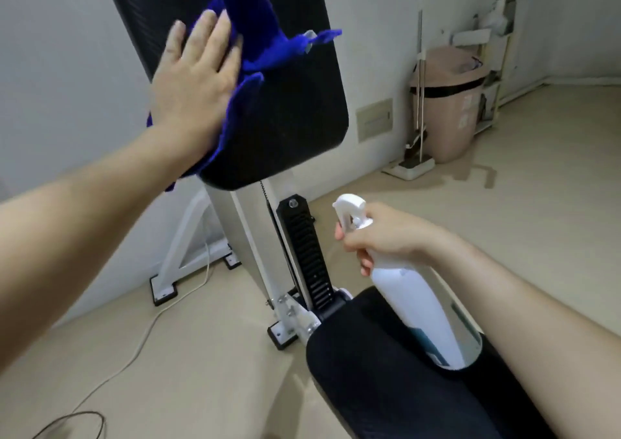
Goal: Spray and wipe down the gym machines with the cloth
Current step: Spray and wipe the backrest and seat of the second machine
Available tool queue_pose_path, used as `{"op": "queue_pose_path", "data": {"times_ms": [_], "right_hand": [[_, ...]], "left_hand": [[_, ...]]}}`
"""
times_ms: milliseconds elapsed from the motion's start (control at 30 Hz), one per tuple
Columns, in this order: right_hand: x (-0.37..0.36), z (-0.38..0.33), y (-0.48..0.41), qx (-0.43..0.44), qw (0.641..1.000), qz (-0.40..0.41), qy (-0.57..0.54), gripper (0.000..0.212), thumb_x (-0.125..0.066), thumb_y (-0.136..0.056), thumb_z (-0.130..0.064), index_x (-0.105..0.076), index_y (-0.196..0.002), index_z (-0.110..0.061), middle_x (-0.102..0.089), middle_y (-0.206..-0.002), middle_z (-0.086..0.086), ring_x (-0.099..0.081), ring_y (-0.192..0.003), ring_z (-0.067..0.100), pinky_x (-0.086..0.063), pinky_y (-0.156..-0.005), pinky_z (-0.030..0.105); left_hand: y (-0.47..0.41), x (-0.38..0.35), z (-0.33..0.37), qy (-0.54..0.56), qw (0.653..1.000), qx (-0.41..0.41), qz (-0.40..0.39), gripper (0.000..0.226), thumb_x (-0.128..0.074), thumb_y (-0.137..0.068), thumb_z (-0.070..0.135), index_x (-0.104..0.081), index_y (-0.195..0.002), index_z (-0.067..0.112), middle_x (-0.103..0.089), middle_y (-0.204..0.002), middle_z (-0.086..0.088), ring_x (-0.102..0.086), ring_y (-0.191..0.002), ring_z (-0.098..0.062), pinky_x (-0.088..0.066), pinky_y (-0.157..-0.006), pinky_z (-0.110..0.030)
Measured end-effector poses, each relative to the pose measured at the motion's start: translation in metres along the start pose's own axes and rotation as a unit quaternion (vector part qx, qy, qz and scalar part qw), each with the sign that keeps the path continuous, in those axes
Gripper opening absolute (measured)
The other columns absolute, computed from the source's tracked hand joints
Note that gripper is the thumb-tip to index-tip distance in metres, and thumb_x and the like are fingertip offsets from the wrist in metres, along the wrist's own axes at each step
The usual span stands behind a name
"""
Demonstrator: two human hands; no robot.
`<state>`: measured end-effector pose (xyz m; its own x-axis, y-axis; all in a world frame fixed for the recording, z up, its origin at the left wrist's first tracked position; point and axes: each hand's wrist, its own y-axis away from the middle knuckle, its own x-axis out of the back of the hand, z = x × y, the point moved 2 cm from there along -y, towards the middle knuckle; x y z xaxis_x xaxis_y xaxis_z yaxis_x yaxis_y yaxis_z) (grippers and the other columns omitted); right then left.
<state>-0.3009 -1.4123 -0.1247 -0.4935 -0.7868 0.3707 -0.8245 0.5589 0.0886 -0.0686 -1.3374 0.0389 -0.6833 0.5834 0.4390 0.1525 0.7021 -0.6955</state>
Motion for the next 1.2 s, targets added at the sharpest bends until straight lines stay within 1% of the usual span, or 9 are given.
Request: {"op": "queue_pose_path", "data": {"times_ms": [167,300,400,500,700,933,1100,1133,1200], "right_hand": [[-0.013,0.012,0.023,-0.059,0.978,-0.065,0.188,0.015,-0.057,-0.078,-0.008,-0.060,-0.091,-0.003,-0.060,-0.057,0.010,-0.060,-0.052,0.026,-0.056,-0.060,0.037],[-0.035,0.033,0.042,-0.048,0.906,-0.129,0.400,0.004,-0.059,-0.080,-0.018,-0.057,-0.079,-0.022,-0.068,-0.063,0.000,-0.063,-0.055,0.017,-0.051,-0.060,0.030],[-0.059,0.045,0.053,-0.015,0.831,-0.160,0.533,0.008,-0.053,-0.082,-0.024,-0.049,-0.079,-0.029,-0.058,-0.077,-0.007,-0.058,-0.074,0.020,-0.047,-0.065,0.032],[-0.075,0.055,0.058,0.034,0.784,-0.158,0.599,0.005,-0.050,-0.085,-0.025,-0.048,-0.082,-0.027,-0.058,-0.083,-0.004,-0.050,-0.069,0.022,-0.042,-0.063,0.033],[-0.093,0.069,0.053,0.091,0.739,-0.132,0.654,0.020,-0.050,-0.088,-0.029,-0.061,-0.103,-0.021,-0.067,-0.098,0.001,-0.050,-0.070,0.026,-0.041,-0.061,0.033],[-0.099,0.070,0.050,0.098,0.738,-0.135,0.654,0.021,-0.051,-0.087,-0.028,-0.062,-0.103,-0.020,-0.067,-0.096,0.000,-0.050,-0.069,0.025,-0.043,-0.062,0.033],[-0.082,0.074,0.049,0.071,0.744,-0.112,0.655,0.021,-0.050,-0.088,-0.028,-0.061,-0.104,-0.022,-0.067,-0.099,0.000,-0.054,-0.075,0.025,-0.040,-0.062,0.032],[-0.075,0.075,0.050,0.061,0.749,-0.105,0.651,0.021,-0.050,-0.088,-0.029,-0.059,-0.107,-0.023,-0.065,-0.101,0.000,-0.056,-0.079,0.026,-0.038,-0.062,0.032],[-0.060,0.080,0.051,0.039,0.762,-0.088,0.640,0.021,-0.049,-0.088,-0.029,-0.056,-0.108,-0.026,-0.059,-0.093,-0.001,-0.053,-0.079,0.026,-0.038,-0.064,0.032]], "left_hand": [[0.107,-0.054,0.103,0.122,0.968,-0.196,-0.102,0.042,-0.038,-0.097,0.013,-0.052,-0.136,0.006,-0.038,-0.151,-0.015,-0.039,-0.137,-0.033,-0.026,-0.113,-0.046],[0.193,-0.076,0.121,0.369,0.900,0.102,-0.211,0.038,-0.053,-0.083,-0.006,-0.067,-0.115,0.010,-0.062,-0.128,-0.005,-0.061,-0.110,-0.032,-0.048,-0.085,-0.034],[0.231,-0.067,0.132,0.561,0.701,0.380,-0.220,0.035,-0.046,-0.087,-0.003,-0.071,-0.098,0.018,-0.072,-0.092,-0.004,-0.066,-0.085,-0.024,-0.049,-0.074,-0.033],[0.250,-0.050,0.157,0.644,0.519,0.529,-0.189,0.024,-0.046,-0.095,0.009,-0.068,-0.089,0.001,-0.066,-0.081,-0.006,-0.057,-0.076,-0.017,-0.042,-0.066,-0.029],[0.272,-0.022,0.179,0.674,0.313,0.649,-0.161,0.032,-0.047,-0.097,0.035,-0.067,-0.095,0.010,-0.068,-0.086,-0.008,-0.059,-0.076,-0.021,-0.040,-0.068,-0.033],[0.301,-0.015,0.183,0.713,0.120,0.684,-0.096,0.032,-0.046,-0.099,0.032,-0.062,-0.121,0.014,-0.072,-0.105,-0.005,-0.066,-0.093,-0.021,-0.050,-0.078,-0.033],[0.290,-0.009,0.196,0.783,0.102,0.603,-0.115,0.036,-0.039,-0.096,0.020,-0.061,-0.121,0.007,-0.070,-0.111,-0.011,-0.066,-0.097,-0.025,-0.048,-0.089,-0.036],[0.286,-0.008,0.204,0.788,0.137,0.582,-0.149,0.035,-0.038,-0.097,0.019,-0.062,-0.118,0.007,-0.071,-0.111,-0.011,-0.067,-0.097,-0.022,-0.048,-0.089,-0.034],[0.274,-0.005,0.224,0.760,0.304,0.518,-0.248,0.031,-0.036,-0.099,0.022,-0.065,-0.096,0.014,-0.072,-0.096,0.002,-0.065,-0.086,-0.009,-0.046,-0.080,-0.023]]}}
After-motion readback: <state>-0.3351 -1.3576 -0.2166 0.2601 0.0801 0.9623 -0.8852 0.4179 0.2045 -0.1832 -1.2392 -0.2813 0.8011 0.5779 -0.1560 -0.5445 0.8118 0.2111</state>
